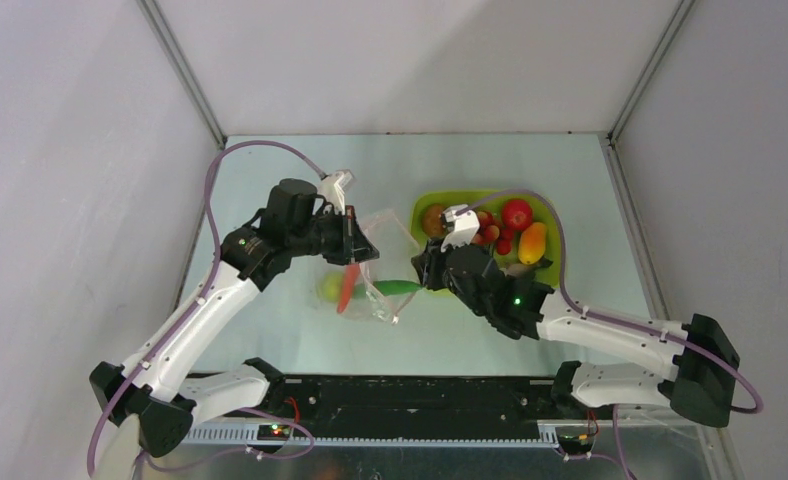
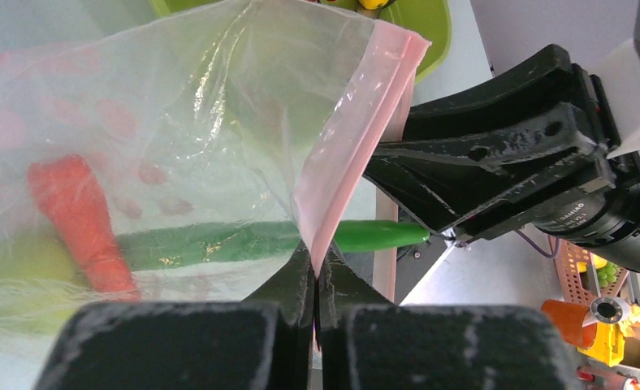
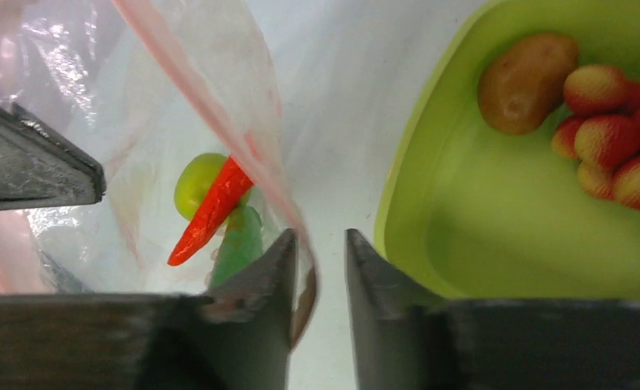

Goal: Place the food in the zip-top bag and seal the zipper
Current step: Adjust the zipper food storage bag at the center of the board.

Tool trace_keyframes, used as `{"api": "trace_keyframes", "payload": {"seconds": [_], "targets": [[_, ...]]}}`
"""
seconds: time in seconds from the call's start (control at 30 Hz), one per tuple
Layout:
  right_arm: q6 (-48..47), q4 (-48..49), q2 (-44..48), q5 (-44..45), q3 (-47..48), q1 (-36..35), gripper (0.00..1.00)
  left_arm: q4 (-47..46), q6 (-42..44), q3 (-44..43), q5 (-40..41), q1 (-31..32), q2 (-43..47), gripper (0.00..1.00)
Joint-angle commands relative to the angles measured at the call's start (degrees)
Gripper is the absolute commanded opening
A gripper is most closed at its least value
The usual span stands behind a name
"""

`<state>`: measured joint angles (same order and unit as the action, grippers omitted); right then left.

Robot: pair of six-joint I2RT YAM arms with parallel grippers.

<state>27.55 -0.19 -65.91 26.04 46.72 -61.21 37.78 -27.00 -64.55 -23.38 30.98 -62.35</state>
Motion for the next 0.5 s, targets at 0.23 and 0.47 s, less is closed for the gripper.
{"api": "trace_keyframes", "payload": {"seconds": [0.23,0.47], "targets": [[1.5,-18.7,0.0,-2.6,15.4,-0.5,0.0,0.4,0.1,-1.1,4.7,-2.1,3.4,0.0],[-3.4,-31.9,-2.4,-13.3,30.0,-0.4,0.01,1.4,0.6,-1.5,6.6,-6.4,5.8,0.0]]}}
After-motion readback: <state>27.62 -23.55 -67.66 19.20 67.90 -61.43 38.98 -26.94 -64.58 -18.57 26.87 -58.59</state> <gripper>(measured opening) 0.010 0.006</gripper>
